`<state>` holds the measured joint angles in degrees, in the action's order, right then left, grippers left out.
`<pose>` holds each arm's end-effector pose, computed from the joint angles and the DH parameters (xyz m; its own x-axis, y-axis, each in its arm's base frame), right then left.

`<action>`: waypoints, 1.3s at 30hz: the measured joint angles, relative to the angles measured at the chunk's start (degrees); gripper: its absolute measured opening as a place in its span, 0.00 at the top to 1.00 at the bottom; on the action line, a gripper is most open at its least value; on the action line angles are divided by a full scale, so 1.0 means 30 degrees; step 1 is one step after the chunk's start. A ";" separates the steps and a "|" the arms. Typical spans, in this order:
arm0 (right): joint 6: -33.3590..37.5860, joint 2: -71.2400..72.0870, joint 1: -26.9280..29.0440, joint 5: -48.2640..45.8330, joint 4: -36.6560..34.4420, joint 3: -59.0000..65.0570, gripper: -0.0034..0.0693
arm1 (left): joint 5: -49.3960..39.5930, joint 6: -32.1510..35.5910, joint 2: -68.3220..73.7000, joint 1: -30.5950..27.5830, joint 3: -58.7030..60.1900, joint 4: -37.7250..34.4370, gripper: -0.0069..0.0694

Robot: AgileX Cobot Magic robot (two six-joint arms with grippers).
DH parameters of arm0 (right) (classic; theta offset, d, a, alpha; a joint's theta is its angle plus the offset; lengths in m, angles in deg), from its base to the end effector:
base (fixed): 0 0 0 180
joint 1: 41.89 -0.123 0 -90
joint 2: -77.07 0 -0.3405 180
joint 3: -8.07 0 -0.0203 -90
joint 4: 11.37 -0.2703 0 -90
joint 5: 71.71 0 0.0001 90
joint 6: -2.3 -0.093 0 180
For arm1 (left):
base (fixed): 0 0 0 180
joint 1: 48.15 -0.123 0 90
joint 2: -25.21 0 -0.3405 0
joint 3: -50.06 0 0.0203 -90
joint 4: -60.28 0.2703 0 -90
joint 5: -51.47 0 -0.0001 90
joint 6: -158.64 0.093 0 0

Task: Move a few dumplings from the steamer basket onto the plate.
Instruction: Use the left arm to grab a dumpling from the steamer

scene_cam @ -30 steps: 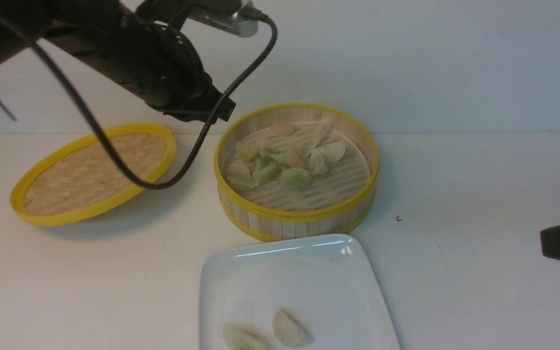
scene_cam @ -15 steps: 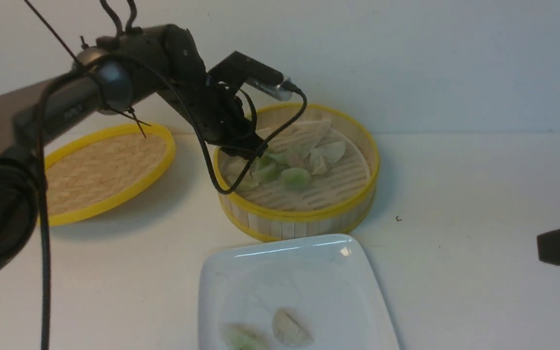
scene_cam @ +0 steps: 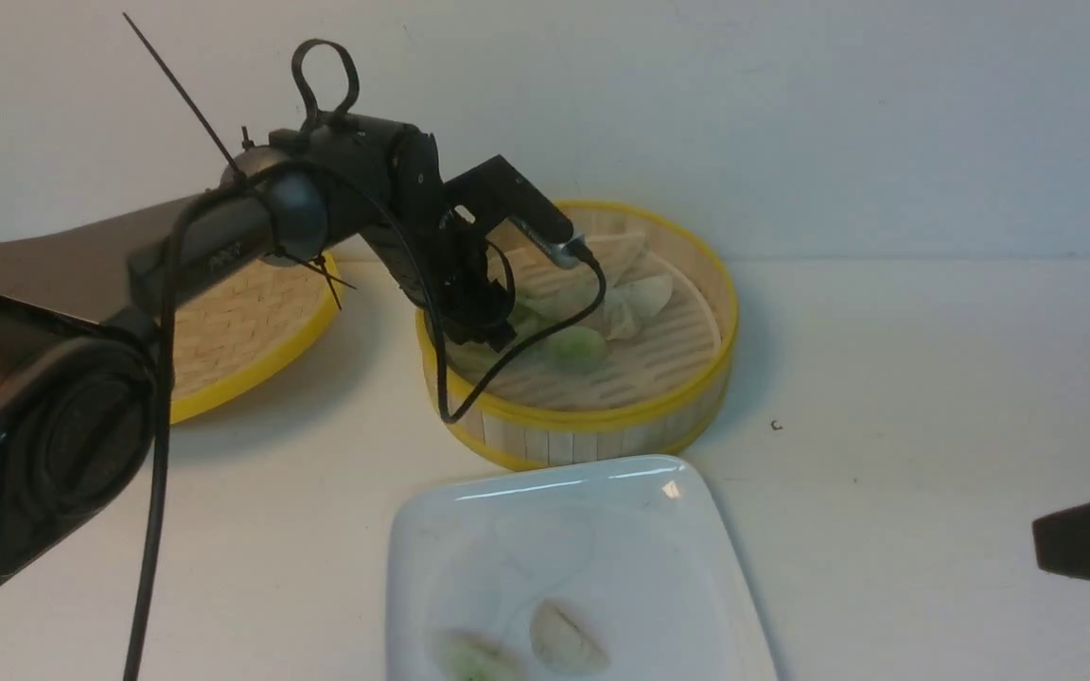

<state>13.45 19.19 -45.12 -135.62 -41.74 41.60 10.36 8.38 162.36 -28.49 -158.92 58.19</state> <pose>0.1261 0.0494 0.3519 -0.8939 0.0009 -0.4482 -0.2131 0.8789 0.4268 0.5268 -0.1906 0.2096 -0.5494 0.6974 -0.4603 0.6887 0.6898 0.2231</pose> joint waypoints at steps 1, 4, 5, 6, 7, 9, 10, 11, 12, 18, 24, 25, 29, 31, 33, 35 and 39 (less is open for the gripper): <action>0.0000 0.0000 0.0000 0.0000 -0.0024 -0.0001 0.97 | 0.0058 0.0000 0.0042 0.0000 0.0000 0.0048 0.40; 0.0380 0.0000 0.0000 0.0020 -0.0187 -0.0001 0.97 | 0.0236 -0.0061 0.0266 0.0000 -0.0017 0.0113 0.40; 0.0594 0.0000 0.0000 0.0020 -0.0354 -0.0001 0.97 | 0.0236 -0.0208 0.0275 0.0000 -0.0037 0.0113 0.40; 0.0848 0.0000 0.0000 0.0038 -0.0579 -0.0001 0.97 | 0.0236 -0.0378 0.0310 0.0000 -0.0064 0.0113 0.40; 0.0993 0.0000 0.0000 0.0038 -0.0722 -0.0001 0.97 | 0.0219 -0.0472 0.0331 0.0000 -0.0089 0.0113 0.41; 0.1390 0.0000 0.0000 0.0038 -0.1215 -0.0001 0.97 | 0.0142 -0.1059 0.0429 0.0000 -0.0178 0.0076 0.43; 0.1491 0.0000 0.0000 0.0038 -0.1412 -0.0001 0.97 | 0.0061 -0.1296 0.0457 0.0000 -0.0201 0.0039 0.45; 0.1607 0.0000 0.0000 0.0061 -0.1498 -0.0001 0.97 | -0.0053 -0.1518 0.0476 0.0000 -0.0224 -0.0004 0.47; 0.1746 0.0000 0.0000 0.0087 -0.1633 -0.0001 0.97 | -0.0214 -0.1811 0.0484 0.0021 -0.0224 -0.0033 0.50; 0.2222 0.0000 0.0000 0.0326 -0.2266 -0.0001 0.97 | -0.1003 -0.2422 0.0543 0.0021 -0.0508 0.0094 0.54; 0.2378 0.0000 0.0000 0.0516 -0.2360 0.0003 0.97 | -0.3811 -0.4066 0.0640 0.0021 -0.2178 -0.0069 0.68; 0.2416 0.0000 0.0000 0.0536 -0.2375 0.0019 0.97 | -0.4205 -0.4263 0.0640 0.0021 -0.2444 -0.0199 0.74; 0.2474 0.0000 0.0000 0.0597 -0.2401 0.0037 0.97 | -0.6507 -0.4791 0.0167 0.0021 -0.4051 -0.0830 0.89; 0.2529 0.0000 0.0000 0.0712 -0.2492 0.0037 0.97 | -0.7531 -0.4884 -0.0273 0.0021 -0.5054 -0.1158 0.91; 0.2589 0.0000 0.0000 0.0758 -0.2693 0.0037 0.97 | -0.8547 -0.4884 -0.0786 0.0021 -0.5927 -0.1339 0.92; 0.2657 0.0000 0.0000 0.0773 -0.2968 0.0037 0.97 | -0.9252 -0.4889 -0.1183 0.0021 -0.6487 -0.1400 0.92; 0.2694 0.0000 0.0000 0.0797 -0.3010 0.0056 0.97 | -0.9772 -0.4889 -0.1208 0.0021 -0.6673 -0.1545 0.92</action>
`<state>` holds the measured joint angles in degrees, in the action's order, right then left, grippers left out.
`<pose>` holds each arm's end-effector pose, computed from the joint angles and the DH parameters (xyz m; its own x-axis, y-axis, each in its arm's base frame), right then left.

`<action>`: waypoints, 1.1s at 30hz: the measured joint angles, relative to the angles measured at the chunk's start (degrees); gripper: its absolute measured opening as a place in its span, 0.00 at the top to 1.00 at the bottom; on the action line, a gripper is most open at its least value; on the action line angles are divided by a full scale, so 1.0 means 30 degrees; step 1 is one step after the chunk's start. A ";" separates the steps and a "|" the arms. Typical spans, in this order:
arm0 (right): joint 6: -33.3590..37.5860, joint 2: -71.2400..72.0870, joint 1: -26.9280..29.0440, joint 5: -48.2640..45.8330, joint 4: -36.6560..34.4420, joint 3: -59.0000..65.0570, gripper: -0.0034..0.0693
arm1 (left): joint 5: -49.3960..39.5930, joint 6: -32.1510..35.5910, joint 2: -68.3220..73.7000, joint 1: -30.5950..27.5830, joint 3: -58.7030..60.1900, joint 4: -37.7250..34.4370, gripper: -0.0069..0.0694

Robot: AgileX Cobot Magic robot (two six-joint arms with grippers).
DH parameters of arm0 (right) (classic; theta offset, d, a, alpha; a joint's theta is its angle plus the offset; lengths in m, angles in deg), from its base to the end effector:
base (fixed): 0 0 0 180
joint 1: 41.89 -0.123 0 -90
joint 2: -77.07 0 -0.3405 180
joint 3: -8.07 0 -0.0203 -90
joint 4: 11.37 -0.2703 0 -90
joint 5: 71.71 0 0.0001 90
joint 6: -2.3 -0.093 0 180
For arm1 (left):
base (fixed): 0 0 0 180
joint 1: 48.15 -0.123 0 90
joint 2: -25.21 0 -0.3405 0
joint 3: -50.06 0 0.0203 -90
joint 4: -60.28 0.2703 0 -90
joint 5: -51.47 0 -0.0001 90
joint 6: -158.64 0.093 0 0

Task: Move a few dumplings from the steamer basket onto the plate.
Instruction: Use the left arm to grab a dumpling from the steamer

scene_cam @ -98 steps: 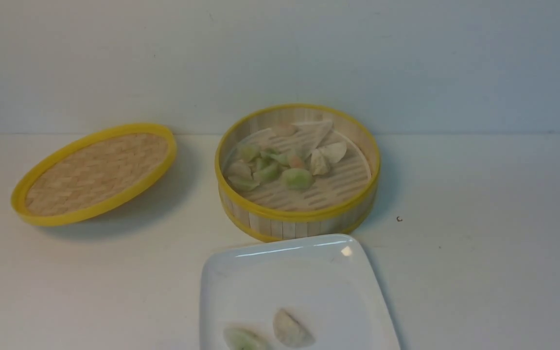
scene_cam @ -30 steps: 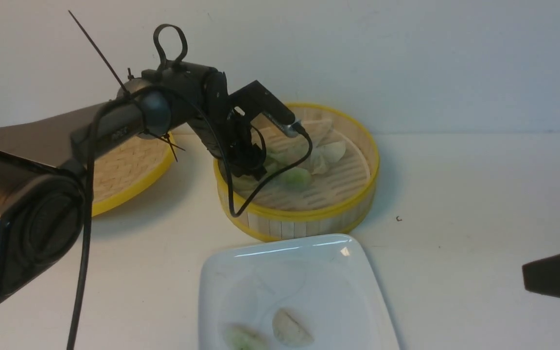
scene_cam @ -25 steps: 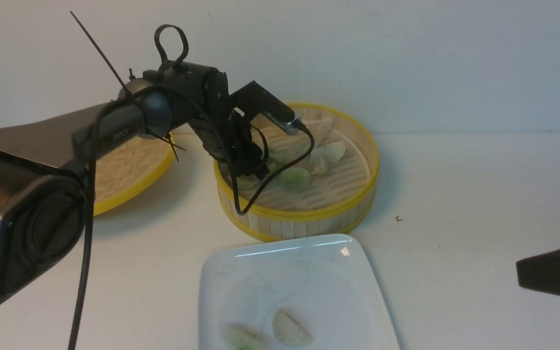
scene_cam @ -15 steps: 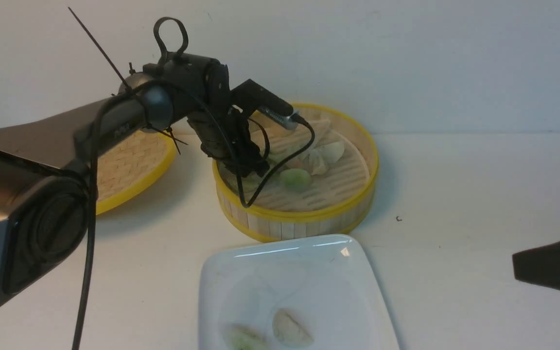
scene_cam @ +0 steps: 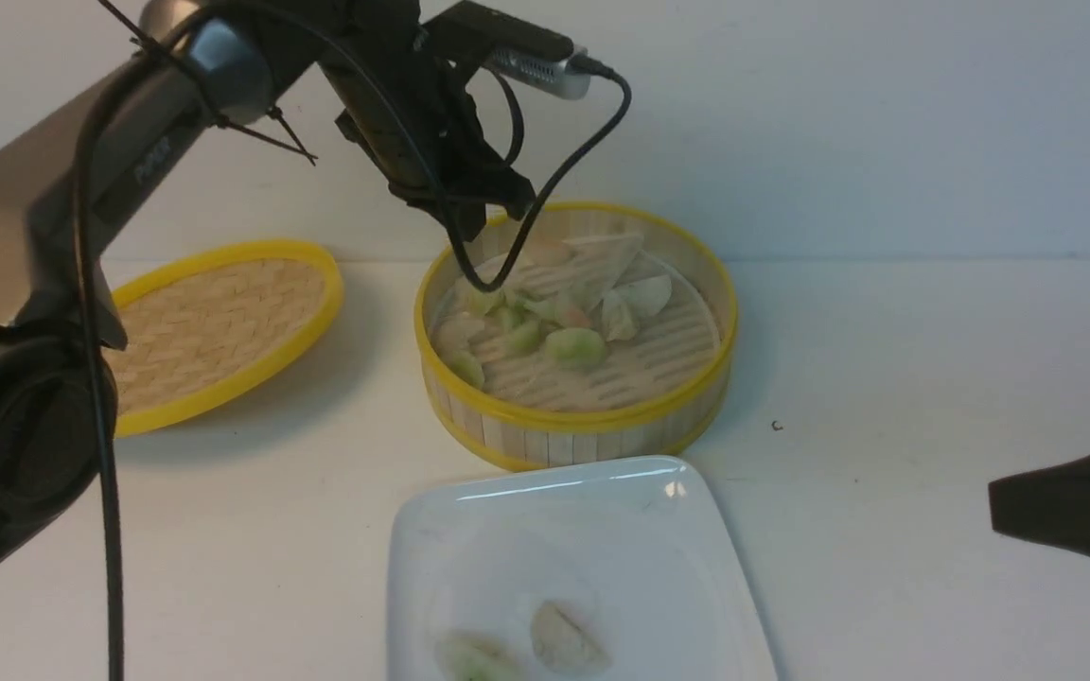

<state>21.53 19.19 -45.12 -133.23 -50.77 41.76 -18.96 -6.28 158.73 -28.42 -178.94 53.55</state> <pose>0.1291 0.0593 0.3599 -0.8453 -0.0164 -0.5340 -0.3226 0.8124 0.4857 0.5056 -0.1922 0.3322 -0.7464 0.5019 -0.4370 0.5592 0.8290 -0.0031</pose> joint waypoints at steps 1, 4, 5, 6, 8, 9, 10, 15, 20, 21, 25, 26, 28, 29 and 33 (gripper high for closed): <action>0.0017 0.0000 0.0000 0.0020 0.0000 0.0000 0.97 | -0.0017 0.0000 0.0151 0.0000 0.0000 0.0002 0.92; 0.0037 0.0000 0.0000 0.0036 0.0000 0.0000 0.97 | -0.0035 0.0000 0.0814 0.0000 0.0000 0.0002 0.91; 0.0037 0.0000 0.0000 0.0036 0.0000 0.0000 0.97 | -0.0035 0.0000 0.0988 0.0000 0.0000 0.0002 0.91; 0.0037 0.0000 0.0000 0.0036 0.0000 0.0000 0.97 | -0.0035 0.0000 0.1177 0.0000 0.0000 0.0002 0.90; 0.0037 0.0000 0.0000 0.0036 0.0000 0.0000 0.97 | 0.0109 0.0000 0.1940 0.0000 0.0000 0.0022 0.83; 0.0037 0.0000 -0.0007 0.0036 0.0000 0.0000 0.97 | 0.0202 0.0000 0.2249 0.0000 0.0000 0.0038 0.79; 0.0037 0.0000 -0.0023 0.0036 0.0000 0.0000 0.97 | 0.0399 0.0000 0.2647 0.0000 0.0000 0.0106 0.72; 0.0037 0.0000 -0.0023 0.0036 0.0000 0.0000 0.97 | 0.1301 0.0257 0.3633 0.0000 0.0000 0.0697 0.45; 0.0037 0.0000 -0.0023 0.0036 0.0000 0.0000 0.97 | 0.1718 0.0807 0.4214 0.0000 0.0000 0.0907 0.36; 0.0037 0.0000 -0.0023 0.0039 0.0000 0.0000 0.97 | 0.1827 0.0833 0.4312 0.0000 0.0000 0.0907 0.36; 0.0037 0.0000 -0.0023 0.0074 0.0000 0.0000 0.97 | 0.2264 0.0848 0.4429 0.0000 0.0000 0.0890 0.40; 0.0037 0.0000 -0.0023 0.0090 0.0000 0.0000 0.97 | 0.2282 0.0848 0.4448 0.0000 0.0000 0.0929 0.42; 0.0037 0.0000 -0.0023 0.0112 0.0000 0.0000 0.97 | 0.2264 0.0848 0.4461 0.0000 0.0000 0.1065 0.46; 0.0037 0.0000 -0.0023 0.0112 0.0000 0.0000 0.97 | 0.2218 0.0848 0.4461 0.0000 0.0000 0.1171 0.47; 0.0037 0.0000 -0.0023 0.0112 0.0000 0.0000 0.97 | 0.2065 0.0784 0.4469 0.0000 0.0000 0.1320 0.57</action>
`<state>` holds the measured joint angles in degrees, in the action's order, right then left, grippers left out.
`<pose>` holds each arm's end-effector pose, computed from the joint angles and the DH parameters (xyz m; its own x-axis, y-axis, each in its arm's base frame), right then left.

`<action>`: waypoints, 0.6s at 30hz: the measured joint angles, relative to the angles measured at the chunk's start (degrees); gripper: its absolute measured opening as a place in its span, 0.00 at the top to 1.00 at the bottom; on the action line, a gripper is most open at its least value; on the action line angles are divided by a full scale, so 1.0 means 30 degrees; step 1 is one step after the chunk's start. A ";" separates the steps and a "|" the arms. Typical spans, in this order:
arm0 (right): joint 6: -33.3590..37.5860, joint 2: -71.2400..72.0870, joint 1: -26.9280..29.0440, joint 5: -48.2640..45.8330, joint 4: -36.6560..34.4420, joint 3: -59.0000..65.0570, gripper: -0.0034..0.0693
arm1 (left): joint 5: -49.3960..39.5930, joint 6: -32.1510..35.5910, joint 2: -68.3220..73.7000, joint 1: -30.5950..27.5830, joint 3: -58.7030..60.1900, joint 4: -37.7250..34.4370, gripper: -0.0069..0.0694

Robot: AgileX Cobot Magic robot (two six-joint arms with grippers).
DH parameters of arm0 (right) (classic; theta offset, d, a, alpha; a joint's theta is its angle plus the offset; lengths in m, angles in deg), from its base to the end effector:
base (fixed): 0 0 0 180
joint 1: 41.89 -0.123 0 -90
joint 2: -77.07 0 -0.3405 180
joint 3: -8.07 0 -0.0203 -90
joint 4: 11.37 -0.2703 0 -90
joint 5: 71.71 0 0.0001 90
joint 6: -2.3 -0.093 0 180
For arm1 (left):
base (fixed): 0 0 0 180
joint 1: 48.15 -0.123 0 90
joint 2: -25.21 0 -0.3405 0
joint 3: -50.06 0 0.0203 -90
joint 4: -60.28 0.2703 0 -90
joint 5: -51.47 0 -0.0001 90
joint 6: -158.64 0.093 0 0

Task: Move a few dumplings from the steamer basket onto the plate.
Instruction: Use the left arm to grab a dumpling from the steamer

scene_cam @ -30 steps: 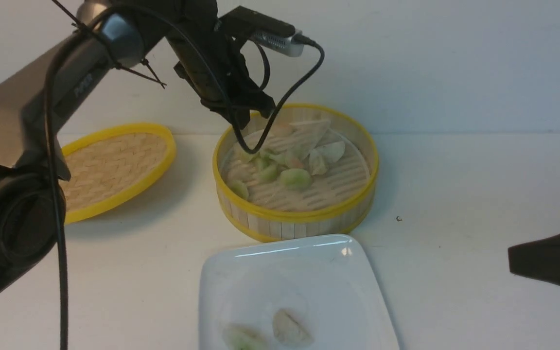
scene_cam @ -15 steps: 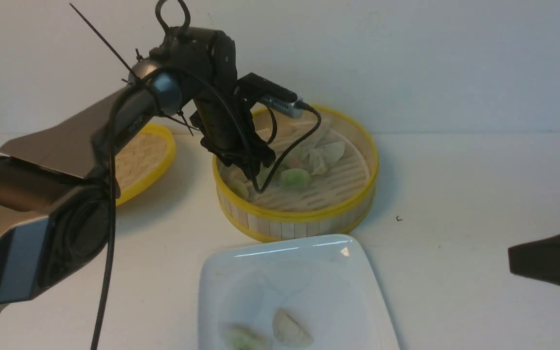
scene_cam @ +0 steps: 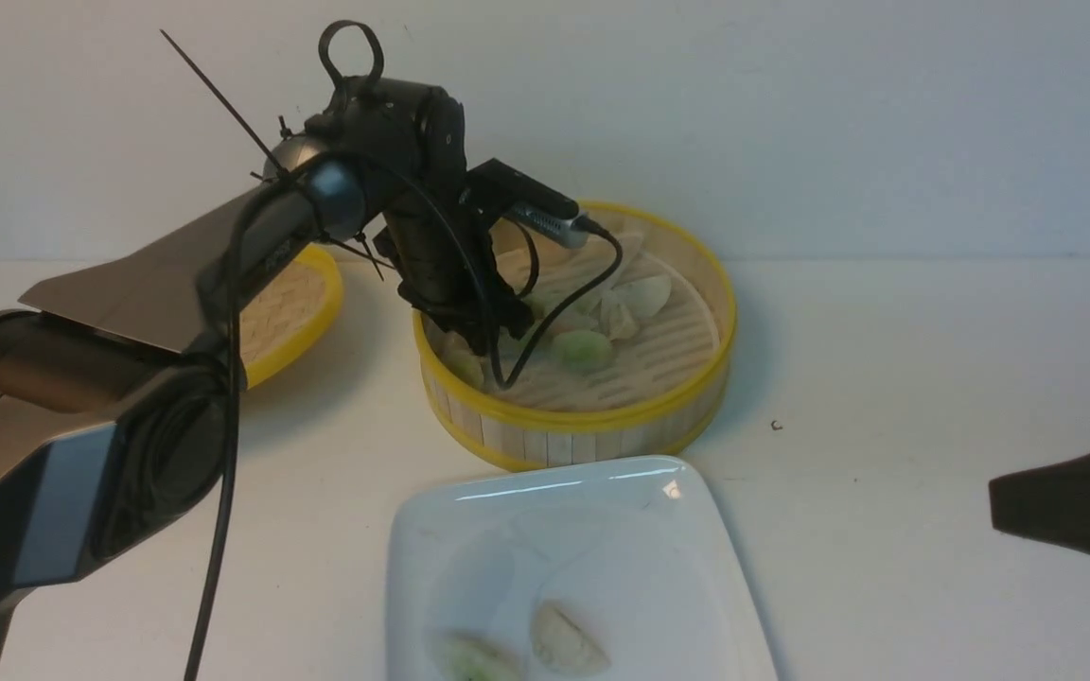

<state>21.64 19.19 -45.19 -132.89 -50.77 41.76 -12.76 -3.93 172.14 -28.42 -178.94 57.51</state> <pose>0.1295 0.0593 0.3601 -0.8423 -0.0157 -0.5388 -0.3244 0.8131 0.4833 0.5486 -0.2011 0.2032 -0.7625 0.5700 -0.3062 0.5862 0.8088 0.0459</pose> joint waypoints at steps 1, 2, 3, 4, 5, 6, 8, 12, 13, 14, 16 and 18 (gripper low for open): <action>0.0000 0.0000 0.0000 0.0000 0.0000 0.0000 0.97 | -0.0016 0.0001 0.0000 0.0000 0.0000 0.0020 0.60; 0.0000 0.0000 0.0000 0.0004 0.0000 0.0000 0.97 | -0.0055 0.0001 0.0000 0.0000 0.0000 0.0020 0.61; 0.0000 0.0000 0.0000 0.0004 0.0000 0.0000 0.97 | -0.0092 0.0001 0.0000 0.0000 0.0000 0.0040 0.61; 0.0000 0.0000 0.0000 0.0004 0.0000 0.0000 0.97 | -0.0093 0.0001 0.0000 0.0000 0.0000 0.0040 0.62; 0.0000 0.0000 0.0000 0.0004 0.0000 0.0000 0.97 | -0.0111 0.0001 0.0000 0.0000 0.0000 0.0040 0.62; 0.0000 0.0000 0.0000 0.0004 0.0000 0.0000 0.97 | -0.0180 0.0001 0.0000 0.0000 0.0000 0.0040 0.62; 0.0000 0.0000 0.0000 0.0004 0.0000 0.0000 0.97 | -0.0292 0.0001 0.0015 0.0000 0.0000 0.0040 0.63; 0.0000 0.0000 0.0000 -0.0056 0.0000 0.0000 0.97 | -0.0458 -0.0246 0.0015 0.0065 -0.0037 -0.0024 0.66; 0.0000 0.0000 0.0000 -0.0079 0.0000 0.0000 0.97 | -0.0502 -0.0307 0.0015 0.0140 -0.0137 0.0043 0.66; 0.0000 0.0000 0.0000 -0.0095 0.0000 0.0000 0.97 | -0.0629 -0.0348 0.0015 0.0207 -0.0233 0.0061 0.66; 0.0000 0.0000 0.0000 -0.0115 0.0000 0.0000 0.97 | -0.1150 -0.0444 0.0015 0.0414 -0.0535 0.0015 0.66; 0.0000 0.0000 0.0000 -0.0171 0.0000 0.0000 0.97 | -0.1654 -0.0464 0.0015 0.0626 -0.0997 -0.0044 0.66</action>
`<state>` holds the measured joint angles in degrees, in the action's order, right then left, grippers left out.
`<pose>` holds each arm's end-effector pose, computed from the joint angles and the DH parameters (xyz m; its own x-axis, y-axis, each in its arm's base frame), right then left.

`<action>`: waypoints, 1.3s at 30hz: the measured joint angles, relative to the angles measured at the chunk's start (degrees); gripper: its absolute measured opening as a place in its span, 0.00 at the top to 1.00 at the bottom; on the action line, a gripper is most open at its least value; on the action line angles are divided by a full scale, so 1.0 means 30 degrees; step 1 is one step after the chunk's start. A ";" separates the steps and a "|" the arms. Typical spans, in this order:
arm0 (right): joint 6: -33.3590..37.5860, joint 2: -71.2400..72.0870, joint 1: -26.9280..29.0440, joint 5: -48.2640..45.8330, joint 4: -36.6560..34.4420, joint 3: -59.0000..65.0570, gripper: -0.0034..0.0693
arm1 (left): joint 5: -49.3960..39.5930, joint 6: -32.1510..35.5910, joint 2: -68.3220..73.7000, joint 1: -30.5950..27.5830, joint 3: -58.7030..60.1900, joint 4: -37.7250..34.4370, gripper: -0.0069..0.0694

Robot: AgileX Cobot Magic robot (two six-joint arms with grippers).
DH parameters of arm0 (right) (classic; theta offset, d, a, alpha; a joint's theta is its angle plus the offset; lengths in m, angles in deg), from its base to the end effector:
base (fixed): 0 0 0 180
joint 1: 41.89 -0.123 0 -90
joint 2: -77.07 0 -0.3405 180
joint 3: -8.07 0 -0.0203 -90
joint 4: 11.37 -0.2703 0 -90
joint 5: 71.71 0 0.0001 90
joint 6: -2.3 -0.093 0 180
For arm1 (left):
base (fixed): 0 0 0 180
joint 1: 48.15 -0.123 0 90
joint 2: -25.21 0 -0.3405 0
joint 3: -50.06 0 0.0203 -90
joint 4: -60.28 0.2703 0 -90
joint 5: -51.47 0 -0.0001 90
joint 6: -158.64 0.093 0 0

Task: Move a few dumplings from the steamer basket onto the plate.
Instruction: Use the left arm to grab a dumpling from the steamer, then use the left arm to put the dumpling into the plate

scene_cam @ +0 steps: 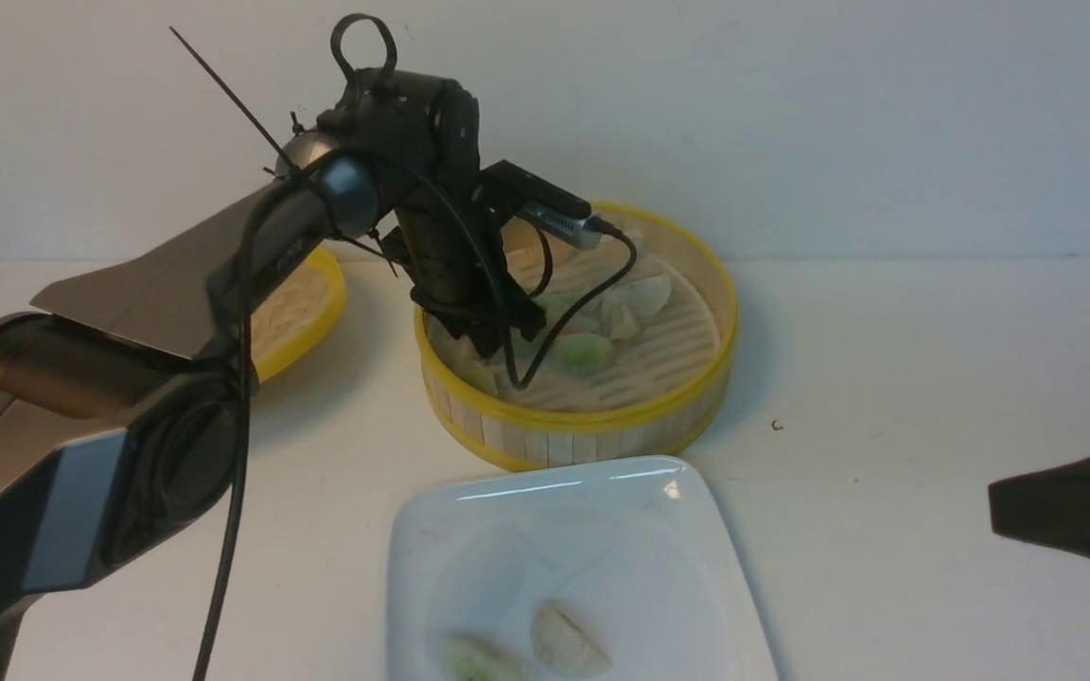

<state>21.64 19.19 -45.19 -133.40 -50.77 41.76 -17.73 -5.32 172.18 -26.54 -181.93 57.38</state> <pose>0.1288 0.0595 0.3598 -0.8459 -0.0206 -0.5330 -0.3256 0.8114 0.4854 0.5393 -0.2184 0.2160 -0.7655 0.5815 -0.2755 0.5985 0.8006 0.0268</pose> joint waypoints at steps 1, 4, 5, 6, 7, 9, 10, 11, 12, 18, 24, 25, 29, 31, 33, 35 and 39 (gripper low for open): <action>0.0000 0.0000 0.0000 -0.0085 0.0000 0.0000 0.97 | -0.0278 -0.0013 -0.0105 0.0171 -0.0498 -0.0056 0.67; 0.0000 0.0000 0.0000 -0.0364 0.0000 0.0000 0.97 | -0.0422 -0.0013 -0.0557 0.0472 -0.1607 -0.0142 0.67; 0.0000 0.0000 0.0000 -0.0453 0.0000 0.0000 0.97 | -0.0444 -0.0013 -0.0739 0.0531 -0.1916 -0.0142 0.67; 0.0000 0.0000 0.0000 -0.0499 0.0000 0.0000 0.97 | -0.0463 -0.0013 -0.0955 0.0571 -0.2211 -0.0142 0.67; 0.0000 0.0000 0.0000 -0.0542 0.0000 0.0000 0.97 | -0.0463 -0.0013 -0.1218 0.0610 -0.2467 -0.0167 0.67; 0.0000 0.0000 0.0000 -0.0578 0.0000 0.0000 0.97 | -0.0486 -0.0039 -0.1841 0.0651 -0.2849 -0.0182 0.67; 0.0000 0.0000 0.0000 -0.0598 0.0000 0.0000 0.97 | -0.0486 -0.0152 -0.2359 0.0677 -0.3017 -0.0182 0.67; 0.0000 0.0000 0.0000 -0.0620 0.0000 0.0000 0.97 | -0.0515 -0.0330 -0.3040 0.0688 -0.3022 -0.0233 0.67; 0.0000 0.0000 0.0000 -0.0620 0.0000 0.0000 0.97 | -0.0566 -0.0496 -0.3548 0.0712 -0.2992 -0.0331 0.67; 0.0000 0.0231 0.0000 -0.0468 0.0000 0.0014 0.97 | -0.0662 -0.0990 -0.7411 0.1225 0.0324 -0.0968 0.67; 0.0307 0.0550 0.0000 -0.0114 0.0000 0.0014 0.97 | -0.0706 -0.1301 -1.1347 0.2585 0.8583 -0.1435 0.67; 0.0353 0.0550 0.0000 -0.0114 0.0000 0.0014 0.97 | -0.0706 -0.1331 -1.1652 0.2887 0.9993 -0.1568 0.67; 0.0542 0.0550 0.0000 -0.0014 0.0000 0.0014 0.97 | 0.0226 -0.1357 -1.1636 0.4119 1.4064 -0.2102 0.68; 0.0678 0.0550 0.0000 0.0070 0.0000 0.0014 0.97 | 0.1106 -0.1326 -1.1317 0.4456 1.5097 -0.2207 0.68; 0.0964 0.0550 0.0000 0.0210 0.0000 0.0014 0.97 | 0.2140 -0.1218 -1.0723 0.4786 1.5739 -0.2229 0.68; 0.1190 0.0550 0.0000 0.0240 0.0000 0.0014 0.97 | 0.2888 -0.1167 -1.0067 0.4862 1.5904 -0.2229 0.68; 0.1325 0.0550 0.0000 0.0259 0.0000 0.0014 0.97 | 0.3840 -0.1220 -0.9011 0.4862 1.5920 -0.2226 0.68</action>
<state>25.62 20.84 -45.19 -132.63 -50.77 41.81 -6.21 -8.98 145.15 -11.96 -134.17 50.70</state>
